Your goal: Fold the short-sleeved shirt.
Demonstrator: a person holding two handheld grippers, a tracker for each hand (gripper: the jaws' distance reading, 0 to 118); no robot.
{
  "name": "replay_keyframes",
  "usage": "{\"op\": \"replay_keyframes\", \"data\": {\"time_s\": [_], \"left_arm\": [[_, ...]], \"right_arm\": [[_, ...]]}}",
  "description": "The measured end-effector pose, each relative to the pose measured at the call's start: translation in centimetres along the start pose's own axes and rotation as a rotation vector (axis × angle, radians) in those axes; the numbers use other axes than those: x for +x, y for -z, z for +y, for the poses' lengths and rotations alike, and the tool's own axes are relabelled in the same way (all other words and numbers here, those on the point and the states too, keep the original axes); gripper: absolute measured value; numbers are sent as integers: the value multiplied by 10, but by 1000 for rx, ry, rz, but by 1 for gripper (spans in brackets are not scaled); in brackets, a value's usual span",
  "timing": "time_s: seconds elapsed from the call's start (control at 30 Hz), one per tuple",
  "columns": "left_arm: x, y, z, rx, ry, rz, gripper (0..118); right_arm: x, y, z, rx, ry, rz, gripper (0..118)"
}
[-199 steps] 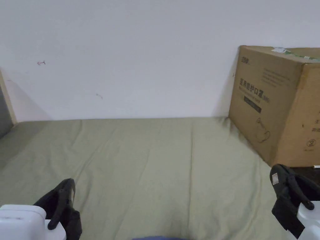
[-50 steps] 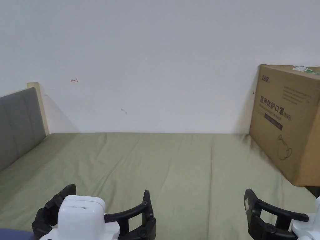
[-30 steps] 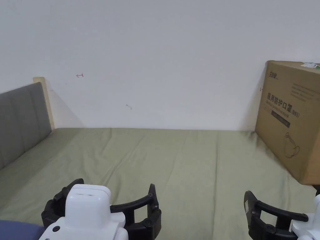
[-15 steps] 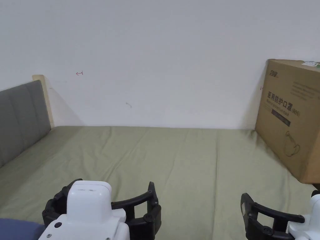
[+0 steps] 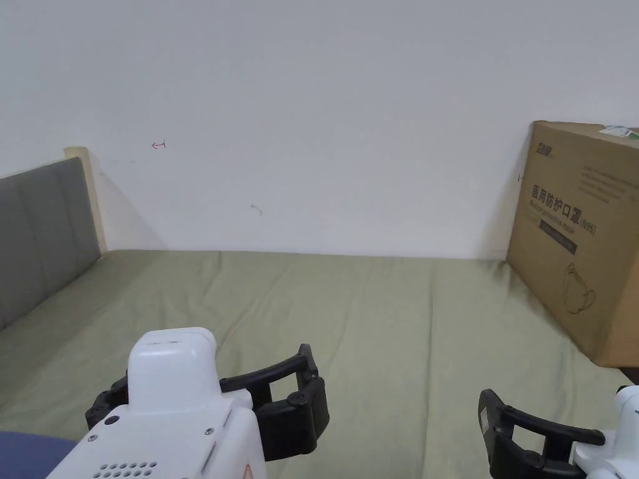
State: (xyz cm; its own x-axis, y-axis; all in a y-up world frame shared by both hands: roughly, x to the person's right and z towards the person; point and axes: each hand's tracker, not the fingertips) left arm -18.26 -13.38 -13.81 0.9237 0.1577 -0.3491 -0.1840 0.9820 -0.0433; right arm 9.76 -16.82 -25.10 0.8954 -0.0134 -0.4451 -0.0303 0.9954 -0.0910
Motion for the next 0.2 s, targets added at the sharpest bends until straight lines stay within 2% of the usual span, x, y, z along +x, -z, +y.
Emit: {"op": "replay_keyframes", "data": {"time_s": [0.2], "left_arm": [[-5, -5, 3, -3, -27, 31, 118]], "right_arm": [[-5, -9, 3, 19, -15, 3, 118]]}}
